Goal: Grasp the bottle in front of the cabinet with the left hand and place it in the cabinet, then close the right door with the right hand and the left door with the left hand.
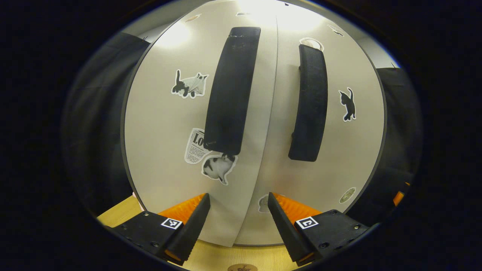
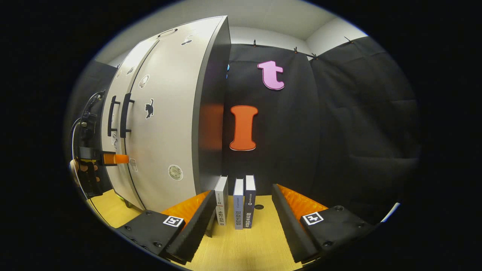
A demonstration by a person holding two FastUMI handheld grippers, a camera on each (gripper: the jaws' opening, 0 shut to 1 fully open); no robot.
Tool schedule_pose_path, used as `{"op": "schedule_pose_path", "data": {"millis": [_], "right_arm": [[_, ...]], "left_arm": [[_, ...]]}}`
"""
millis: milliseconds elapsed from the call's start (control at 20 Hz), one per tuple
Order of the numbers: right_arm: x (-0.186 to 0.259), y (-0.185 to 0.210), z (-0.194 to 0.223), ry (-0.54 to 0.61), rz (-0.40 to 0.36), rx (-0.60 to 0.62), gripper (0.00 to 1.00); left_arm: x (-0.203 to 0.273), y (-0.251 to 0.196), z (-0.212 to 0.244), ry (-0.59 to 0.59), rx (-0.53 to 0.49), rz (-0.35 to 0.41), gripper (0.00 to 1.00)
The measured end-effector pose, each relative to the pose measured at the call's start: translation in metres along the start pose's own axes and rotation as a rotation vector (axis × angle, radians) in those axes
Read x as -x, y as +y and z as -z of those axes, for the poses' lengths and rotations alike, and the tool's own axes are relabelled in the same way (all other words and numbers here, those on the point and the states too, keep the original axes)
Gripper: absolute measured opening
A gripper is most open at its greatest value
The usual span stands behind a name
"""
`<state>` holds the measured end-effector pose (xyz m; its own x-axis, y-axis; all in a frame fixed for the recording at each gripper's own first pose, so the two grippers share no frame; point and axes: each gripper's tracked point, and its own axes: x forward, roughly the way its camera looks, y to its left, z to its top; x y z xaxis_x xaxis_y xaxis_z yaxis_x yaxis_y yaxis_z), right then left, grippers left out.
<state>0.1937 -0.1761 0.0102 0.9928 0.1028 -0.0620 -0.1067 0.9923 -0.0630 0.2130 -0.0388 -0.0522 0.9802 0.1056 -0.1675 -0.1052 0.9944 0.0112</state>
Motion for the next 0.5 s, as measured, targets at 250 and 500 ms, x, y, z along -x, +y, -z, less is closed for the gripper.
{"op": "schedule_pose_path", "data": {"millis": [250,500], "right_arm": [[-0.002,-0.004,-0.002,-0.006,-0.008,-0.001,0.98],[0.005,-0.005,-0.017,-0.034,-0.005,0.032,1.00]], "left_arm": [[0.002,-0.015,0.003,0.019,0.006,0.034,0.94],[0.032,-0.032,-0.023,-0.023,0.023,0.095,0.94]]}}
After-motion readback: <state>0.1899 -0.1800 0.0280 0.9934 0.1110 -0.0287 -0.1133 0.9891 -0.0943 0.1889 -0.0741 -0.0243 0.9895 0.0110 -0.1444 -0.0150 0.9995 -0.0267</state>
